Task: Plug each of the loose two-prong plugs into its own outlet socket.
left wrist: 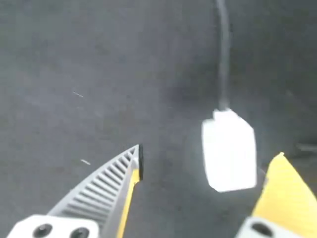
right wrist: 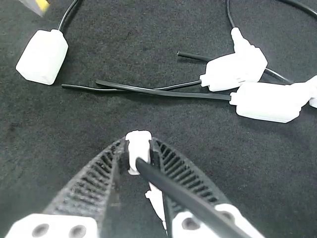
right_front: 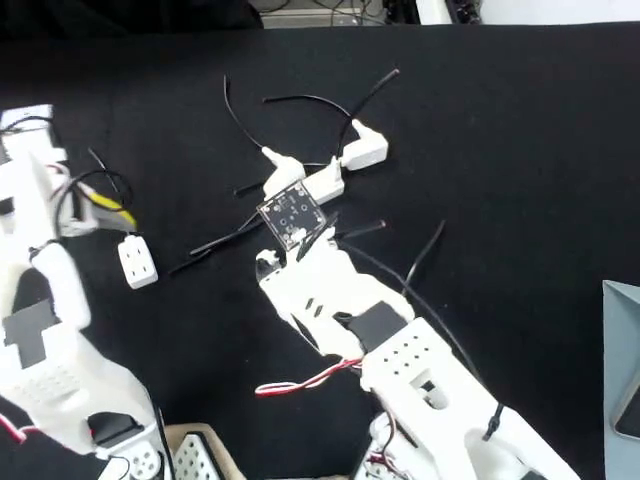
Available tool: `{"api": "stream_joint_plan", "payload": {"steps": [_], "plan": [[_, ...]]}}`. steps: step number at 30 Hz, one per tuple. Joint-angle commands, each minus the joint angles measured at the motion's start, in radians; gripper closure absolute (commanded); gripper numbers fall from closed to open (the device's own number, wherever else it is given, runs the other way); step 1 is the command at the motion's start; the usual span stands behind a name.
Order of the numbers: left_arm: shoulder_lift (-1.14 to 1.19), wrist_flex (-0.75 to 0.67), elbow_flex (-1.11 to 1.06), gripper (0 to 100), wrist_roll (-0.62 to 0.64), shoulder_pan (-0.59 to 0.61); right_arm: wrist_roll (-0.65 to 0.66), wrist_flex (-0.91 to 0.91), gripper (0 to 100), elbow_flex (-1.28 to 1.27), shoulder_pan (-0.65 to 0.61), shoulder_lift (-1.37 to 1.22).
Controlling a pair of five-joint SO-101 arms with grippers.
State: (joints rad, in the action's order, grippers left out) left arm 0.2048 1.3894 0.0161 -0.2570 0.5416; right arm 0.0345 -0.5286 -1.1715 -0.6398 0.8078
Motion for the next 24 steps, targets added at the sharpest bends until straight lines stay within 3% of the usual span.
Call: {"api": "stream_joint_plan", "payload": {"steps": [1,8,13,19,21,24], "plan": [[-0.029,0.029,-0.012,61,0.084,-0.09,-0.003,0.018,98.6,0.005,0.011,0.012],[-0.005,-0.218,-0.245,61,0.13,-0.113,-0.003,0.018,98.6,0.004,0.011,0.012],[-0.012,-0.318,-0.375,62,0.129,-0.122,-0.003,0.018,98.6,0.004,0.011,0.012],[-0.014,-0.37,-0.401,85,0.121,-0.177,-0.005,0.018,98.6,0.004,0.012,0.012],[-0.014,-0.37,-0.4,93,0.064,-0.208,-0.005,0.018,98.6,0.004,0.012,0.012],[-0.015,-0.364,-0.401,97,0.0,-0.252,-0.005,0.018,98.6,0.004,0.012,0.012]]}}
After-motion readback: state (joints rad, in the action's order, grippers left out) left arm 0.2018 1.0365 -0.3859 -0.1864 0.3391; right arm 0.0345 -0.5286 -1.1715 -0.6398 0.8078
